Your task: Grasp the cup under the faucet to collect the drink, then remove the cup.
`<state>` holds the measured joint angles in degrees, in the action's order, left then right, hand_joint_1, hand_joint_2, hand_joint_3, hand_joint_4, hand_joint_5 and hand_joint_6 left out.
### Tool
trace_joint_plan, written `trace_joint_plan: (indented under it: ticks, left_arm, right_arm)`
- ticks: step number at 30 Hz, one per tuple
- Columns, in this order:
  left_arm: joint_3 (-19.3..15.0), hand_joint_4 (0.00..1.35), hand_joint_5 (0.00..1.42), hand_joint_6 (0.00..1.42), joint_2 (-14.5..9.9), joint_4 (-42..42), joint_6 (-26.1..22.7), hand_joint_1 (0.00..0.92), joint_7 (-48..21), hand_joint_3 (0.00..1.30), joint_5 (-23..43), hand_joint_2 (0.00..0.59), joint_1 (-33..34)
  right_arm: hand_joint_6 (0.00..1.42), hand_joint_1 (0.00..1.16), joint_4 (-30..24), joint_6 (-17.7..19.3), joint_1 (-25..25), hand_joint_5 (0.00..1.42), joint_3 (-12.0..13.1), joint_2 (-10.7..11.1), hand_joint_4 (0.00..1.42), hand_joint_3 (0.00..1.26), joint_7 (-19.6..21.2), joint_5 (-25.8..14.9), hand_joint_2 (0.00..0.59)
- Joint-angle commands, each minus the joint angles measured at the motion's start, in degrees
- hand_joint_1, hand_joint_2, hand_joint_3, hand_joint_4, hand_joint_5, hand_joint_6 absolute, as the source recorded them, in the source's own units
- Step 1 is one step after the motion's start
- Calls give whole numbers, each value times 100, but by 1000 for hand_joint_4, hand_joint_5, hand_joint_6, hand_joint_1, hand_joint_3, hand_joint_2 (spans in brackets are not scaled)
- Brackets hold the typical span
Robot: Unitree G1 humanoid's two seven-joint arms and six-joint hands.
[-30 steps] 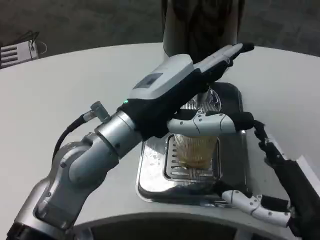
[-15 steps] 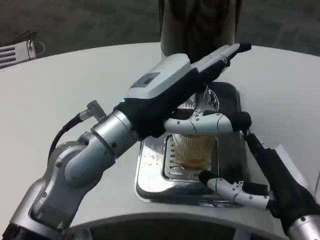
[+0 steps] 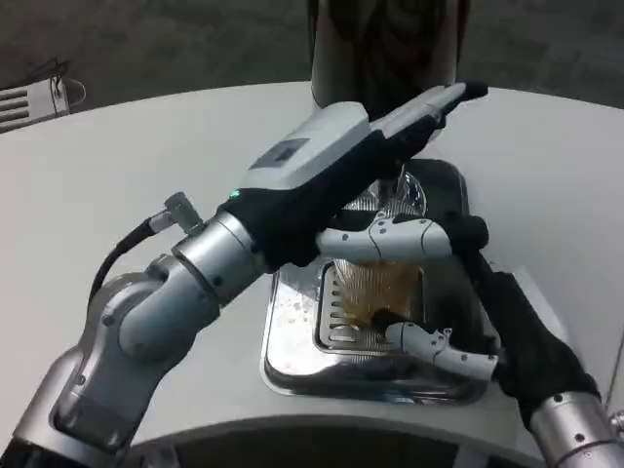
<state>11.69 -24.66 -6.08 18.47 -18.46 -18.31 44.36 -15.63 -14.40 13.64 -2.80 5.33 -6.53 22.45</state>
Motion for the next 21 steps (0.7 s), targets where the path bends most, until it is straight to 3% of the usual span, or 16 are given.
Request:
trace_joint_plan:
  ticks: [1, 12, 21]
  left_arm:
    - [-39, 0, 115, 203, -37, 111, -45, 0, -96, 60, 9, 71, -227]
    - [-802, 66, 177, 260, 444, 625, 785, 0, 1158, 116, 182, 88, -960]
    - [-1188, 106, 219, 300, 566, 1275, 987, 0, 1586, 141, 224, 100, -1692]
  right_arm:
    - [0, 766, 193, 57, 185, 0, -87, 39, 0, 0, 121, -82, 212]
    - [0, 766, 383, 48, 375, 0, -157, 97, 0, 0, 203, -197, 212]
    - [0, 766, 440, 56, 449, 0, -189, 150, 0, 0, 214, -290, 212]
